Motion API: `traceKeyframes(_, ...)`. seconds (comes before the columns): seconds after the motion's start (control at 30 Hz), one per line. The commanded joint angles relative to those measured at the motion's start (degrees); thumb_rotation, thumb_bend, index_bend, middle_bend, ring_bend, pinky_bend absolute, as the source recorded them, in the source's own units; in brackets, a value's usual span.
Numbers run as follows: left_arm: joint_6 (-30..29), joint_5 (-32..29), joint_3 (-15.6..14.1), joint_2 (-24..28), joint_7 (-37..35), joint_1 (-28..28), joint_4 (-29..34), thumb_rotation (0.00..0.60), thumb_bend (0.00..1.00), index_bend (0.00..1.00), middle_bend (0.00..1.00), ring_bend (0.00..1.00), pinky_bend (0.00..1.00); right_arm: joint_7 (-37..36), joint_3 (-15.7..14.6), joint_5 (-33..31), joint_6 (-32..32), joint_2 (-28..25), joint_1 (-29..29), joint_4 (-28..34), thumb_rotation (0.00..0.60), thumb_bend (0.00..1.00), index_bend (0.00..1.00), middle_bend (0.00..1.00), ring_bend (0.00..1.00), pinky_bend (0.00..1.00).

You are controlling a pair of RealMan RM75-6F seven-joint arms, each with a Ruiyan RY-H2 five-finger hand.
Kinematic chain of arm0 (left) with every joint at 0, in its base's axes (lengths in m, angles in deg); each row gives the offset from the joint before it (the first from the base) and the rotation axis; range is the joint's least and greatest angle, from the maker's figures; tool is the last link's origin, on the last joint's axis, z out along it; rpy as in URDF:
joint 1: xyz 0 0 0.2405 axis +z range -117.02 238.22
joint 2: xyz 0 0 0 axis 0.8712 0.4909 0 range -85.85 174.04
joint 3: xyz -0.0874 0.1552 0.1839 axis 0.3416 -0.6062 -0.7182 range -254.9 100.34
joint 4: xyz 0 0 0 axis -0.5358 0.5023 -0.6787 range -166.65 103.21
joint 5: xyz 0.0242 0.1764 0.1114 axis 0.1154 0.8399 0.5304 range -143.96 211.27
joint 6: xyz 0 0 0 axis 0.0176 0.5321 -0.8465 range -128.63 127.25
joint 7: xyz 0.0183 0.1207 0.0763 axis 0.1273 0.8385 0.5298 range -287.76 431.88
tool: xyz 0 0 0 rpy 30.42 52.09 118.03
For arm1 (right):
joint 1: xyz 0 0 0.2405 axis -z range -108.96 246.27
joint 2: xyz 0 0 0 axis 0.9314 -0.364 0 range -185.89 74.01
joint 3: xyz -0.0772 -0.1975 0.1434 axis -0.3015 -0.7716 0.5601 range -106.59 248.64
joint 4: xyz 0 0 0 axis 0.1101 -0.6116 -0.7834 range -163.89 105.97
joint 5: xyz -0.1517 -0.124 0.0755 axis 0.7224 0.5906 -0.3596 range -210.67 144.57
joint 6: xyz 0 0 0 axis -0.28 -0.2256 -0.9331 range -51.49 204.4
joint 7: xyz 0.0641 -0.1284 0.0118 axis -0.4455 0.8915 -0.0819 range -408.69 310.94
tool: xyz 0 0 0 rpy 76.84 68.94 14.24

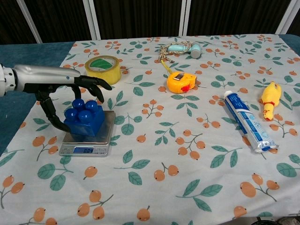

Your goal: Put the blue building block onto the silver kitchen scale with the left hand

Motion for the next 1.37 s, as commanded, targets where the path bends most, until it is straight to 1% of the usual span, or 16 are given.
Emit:
traceKeyframes(0.03,-4.2,-1.9,2.7,1.8,-2.0,1.1,2.4,0.600,0.00,0.02,0.10,0.02,0.22,0.0,0.0,0.0,0.0,0.0,0.0,0.0,0.600,0.21,0.00,0.00,0.07,0.18)
traceKeyframes(0.2,-11.2,-1.3,4.7,4.9,-1.5,3.3,4.1,0.600,0.00,0.02,0.12,0.02,0.21,0.0,0.0,0.0,0.1,0.0,0.0,-0.1,0.600,0.21,0.00,0.00,0.07,0.18)
traceKeyframes(0.33,-14.7,-0.2,4.7,8.8,-0.5,5.2,6.3,0.600,0.01,0.02,0.13,0.02,0.21,0.1,0.1,-0.1,-0.1,0.1,0.0,-0.1,0.600,0.21,0.00,0.00,0.07,0.18)
traceKeyframes(0.4,-16.9,0.1,4.6,10.9,0.6,6.5,7.4,0.600,0.01,0.05,0.14,0.03,0.21,0.1,0.1,-0.1,-0.1,0.2,0.0,-0.1,0.600,0.21,0.00,0.00,0.07,0.18)
traceKeyframes(0.47,-20.0,0.8,4.0,13.5,2.2,8.6,8.8,0.600,0.01,0.08,0.16,0.03,0.21,0.2,0.0,-0.2,-0.1,0.2,0.1,0.0,0.600,0.21,0.00,0.00,0.07,0.18)
traceKeyframes(0.53,-23.3,1.6,3.0,15.9,4.3,11.3,10.3,0.600,0.01,0.08,0.16,0.03,0.21,0.4,0.0,-0.1,-0.2,0.2,0.1,0.0,0.600,0.22,0.00,0.00,0.07,0.18)
traceKeyframes(0.6,-27.4,2.5,1.0,18.3,7.1,15.2,12.2,0.600,0.01,0.07,0.16,0.03,0.20,0.6,0.0,0.0,-0.2,0.3,0.1,0.1,0.600,0.21,0.00,0.00,0.07,0.18)
traceKeyframes(0.7,-32.3,2.9,-1.3,19.9,12.3,20.2,13.6,0.600,0.01,0.06,0.15,0.03,0.19,0.9,-0.1,0.1,-0.3,0.3,0.1,0.2,0.600,0.21,0.00,0.00,0.07,0.18)
traceKeyframes(0.77,-37.3,1.6,-2.6,20.0,18.3,25.2,14.6,0.600,0.01,0.05,0.15,0.03,0.18,1.1,-0.2,0.4,-0.5,0.3,0.2,0.3,0.600,0.21,0.00,0.00,0.07,0.18)
traceKeyframes(0.87,-43.6,0.5,-3.7,18.0,23.5,31.0,14.7,0.600,0.01,0.05,0.15,0.03,0.16,1.3,-0.3,0.6,-0.6,0.3,0.2,0.6,0.600,0.22,0.00,0.00,0.07,0.18)
traceKeyframes(1.0,-48.0,-0.7,-4.7,15.9,23.0,36.1,13.3,0.600,0.01,0.06,0.14,0.03,0.15,1.5,-0.3,0.8,-0.7,0.4,0.2,0.6,0.600,0.21,0.00,0.00,0.07,0.18)
traceKeyframes(1.17,-49.7,-2.2,-5.2,14.5,19.2,39.6,11.1,0.600,0.01,0.06,0.14,0.03,0.15,1.4,-0.3,0.7,-0.6,0.4,0.1,0.5,0.600,0.21,0.00,0.00,0.07,0.18)
traceKeyframes(1.23,-48.8,-2.8,-5.4,14.6,18.1,40.1,10.9,0.600,0.01,0.06,0.14,0.03,0.15,1.2,-0.2,0.6,-0.5,0.4,0.1,0.5,0.600,0.21,0.00,0.00,0.07,0.18)
traceKeyframes(1.37,-48.5,-2.2,-4.8,14.7,17.4,40.2,10.5,0.600,0.01,0.05,0.14,0.03,0.15,1.0,-0.2,0.8,-0.6,0.3,0.1,0.4,0.600,0.21,0.00,0.00,0.07,0.18)
